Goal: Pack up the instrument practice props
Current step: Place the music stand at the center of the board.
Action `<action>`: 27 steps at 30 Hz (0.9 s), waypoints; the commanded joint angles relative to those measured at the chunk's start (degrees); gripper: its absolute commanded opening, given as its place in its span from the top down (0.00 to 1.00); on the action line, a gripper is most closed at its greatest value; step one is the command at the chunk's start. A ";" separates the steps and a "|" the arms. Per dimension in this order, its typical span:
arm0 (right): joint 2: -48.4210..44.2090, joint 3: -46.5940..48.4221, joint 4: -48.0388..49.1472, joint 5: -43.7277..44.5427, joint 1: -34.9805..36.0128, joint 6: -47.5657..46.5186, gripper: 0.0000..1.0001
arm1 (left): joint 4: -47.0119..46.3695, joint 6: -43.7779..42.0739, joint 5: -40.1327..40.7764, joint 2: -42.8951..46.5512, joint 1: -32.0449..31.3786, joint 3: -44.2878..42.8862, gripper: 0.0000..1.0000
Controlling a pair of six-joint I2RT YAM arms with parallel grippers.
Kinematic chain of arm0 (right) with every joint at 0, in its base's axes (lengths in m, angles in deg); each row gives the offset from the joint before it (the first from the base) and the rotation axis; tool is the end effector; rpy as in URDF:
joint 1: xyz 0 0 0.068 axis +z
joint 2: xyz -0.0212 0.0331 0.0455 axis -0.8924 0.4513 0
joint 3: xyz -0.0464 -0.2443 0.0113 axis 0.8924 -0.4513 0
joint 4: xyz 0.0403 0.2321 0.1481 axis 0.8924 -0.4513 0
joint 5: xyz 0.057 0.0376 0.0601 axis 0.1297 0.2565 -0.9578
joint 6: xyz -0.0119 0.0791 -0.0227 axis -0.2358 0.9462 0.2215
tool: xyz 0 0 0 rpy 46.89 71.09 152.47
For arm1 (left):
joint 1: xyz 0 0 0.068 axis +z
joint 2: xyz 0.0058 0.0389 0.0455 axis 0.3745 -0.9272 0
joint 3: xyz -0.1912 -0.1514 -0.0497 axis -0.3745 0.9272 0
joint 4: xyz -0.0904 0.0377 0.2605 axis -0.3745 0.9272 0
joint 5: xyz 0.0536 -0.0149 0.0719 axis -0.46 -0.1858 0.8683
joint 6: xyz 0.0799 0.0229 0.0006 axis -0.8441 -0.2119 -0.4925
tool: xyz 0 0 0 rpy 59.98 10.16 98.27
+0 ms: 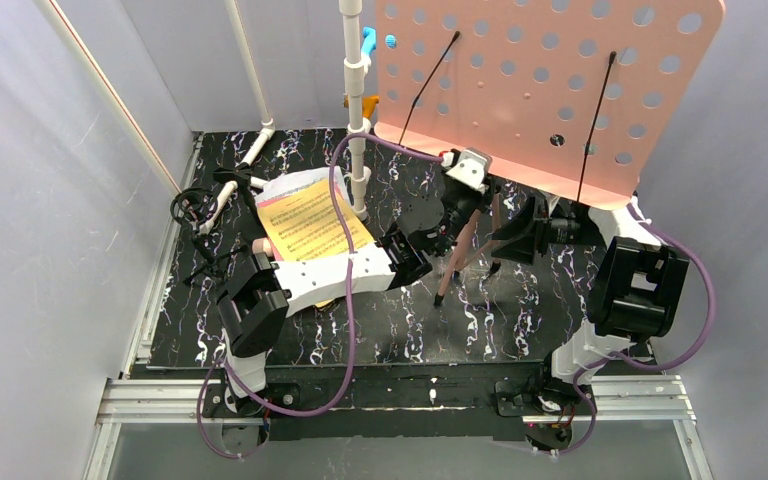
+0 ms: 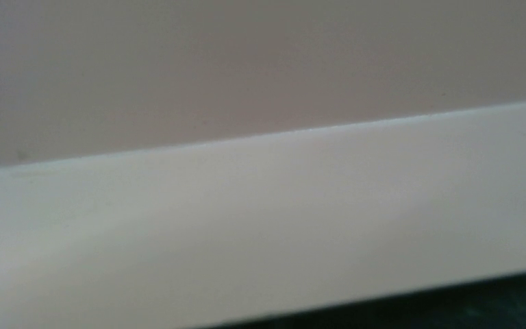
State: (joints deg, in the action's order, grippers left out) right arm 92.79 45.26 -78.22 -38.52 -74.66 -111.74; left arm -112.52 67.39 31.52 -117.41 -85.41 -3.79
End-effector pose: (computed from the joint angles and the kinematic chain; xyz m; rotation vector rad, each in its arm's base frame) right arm 0.2839 0.0147 0.2013 -0.9820 1.7051 1.2818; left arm 0.2388 -0.4094 0.3707 0.2957 1.1039 -0.6479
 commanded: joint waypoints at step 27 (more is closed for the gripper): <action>-16.60 -13.13 78.58 15.07 11.05 63.69 0.40 | -4.19 5.16 -0.75 3.72 0.27 -0.67 1.00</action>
State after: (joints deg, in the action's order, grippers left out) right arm 78.50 32.16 -8.59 -23.31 -64.60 -52.82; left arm -112.70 69.25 30.93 -117.41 -84.40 -3.55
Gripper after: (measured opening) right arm 0.736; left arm 0.226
